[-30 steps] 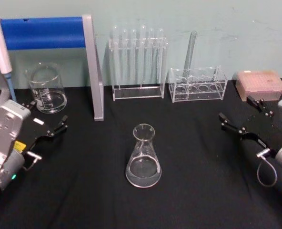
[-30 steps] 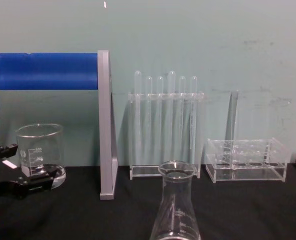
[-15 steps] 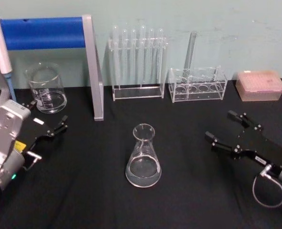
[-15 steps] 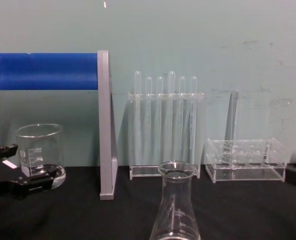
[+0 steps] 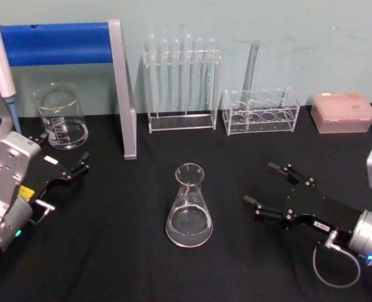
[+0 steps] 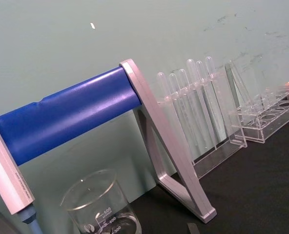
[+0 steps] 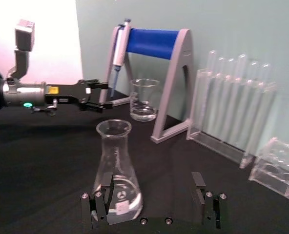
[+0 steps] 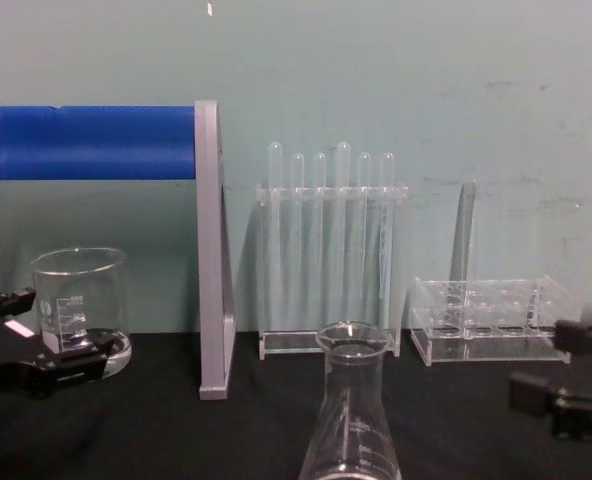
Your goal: Grasp the erlenmeyer flask with one hand, shake it three times, then place it back.
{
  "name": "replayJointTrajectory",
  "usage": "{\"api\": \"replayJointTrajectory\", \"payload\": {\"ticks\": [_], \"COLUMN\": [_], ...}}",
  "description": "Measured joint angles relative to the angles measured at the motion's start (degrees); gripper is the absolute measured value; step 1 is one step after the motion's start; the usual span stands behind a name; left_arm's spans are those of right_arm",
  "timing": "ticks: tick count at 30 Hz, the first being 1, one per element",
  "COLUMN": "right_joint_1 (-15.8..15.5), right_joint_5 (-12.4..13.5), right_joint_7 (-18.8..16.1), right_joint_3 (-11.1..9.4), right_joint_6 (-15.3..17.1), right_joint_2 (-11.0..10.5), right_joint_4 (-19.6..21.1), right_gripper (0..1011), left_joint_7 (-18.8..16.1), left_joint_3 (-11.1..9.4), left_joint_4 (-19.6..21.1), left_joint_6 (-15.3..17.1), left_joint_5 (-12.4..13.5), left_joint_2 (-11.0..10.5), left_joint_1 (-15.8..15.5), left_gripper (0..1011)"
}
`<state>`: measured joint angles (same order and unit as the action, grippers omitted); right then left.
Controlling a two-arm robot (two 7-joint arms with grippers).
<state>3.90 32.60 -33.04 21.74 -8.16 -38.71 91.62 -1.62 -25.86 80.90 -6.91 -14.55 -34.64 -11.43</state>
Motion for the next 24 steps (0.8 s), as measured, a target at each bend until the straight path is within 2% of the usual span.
{"api": "replayJointTrajectory", "payload": {"ticks": [6, 11, 24], "right_joint_1": [1.8, 4.7, 10.2], "right_joint_5": [0.0, -0.5, -1.4], "right_joint_7": [-2.9, -5.4, -8.3], "right_joint_3": [1.2, 3.2, 7.0], "right_joint_6": [1.3, 2.4, 3.2], "right_joint_2": [1.8, 4.0, 7.7], "right_joint_4": [-2.0, -4.8, -9.9], "right_gripper": [1003, 1003, 1003], "left_joint_7": [0.0, 0.0, 0.0], "left_joint_3": [0.0, 0.0, 0.0], "left_joint_4": [0.0, 0.0, 0.0], "left_joint_6": [0.0, 0.0, 0.0], "left_joint_5": [0.0, 0.0, 0.0], "left_joint_2": [0.0, 0.0, 0.0], "left_joint_1": [0.0, 0.0, 0.0], "left_gripper": [1001, 1000, 1001]}}
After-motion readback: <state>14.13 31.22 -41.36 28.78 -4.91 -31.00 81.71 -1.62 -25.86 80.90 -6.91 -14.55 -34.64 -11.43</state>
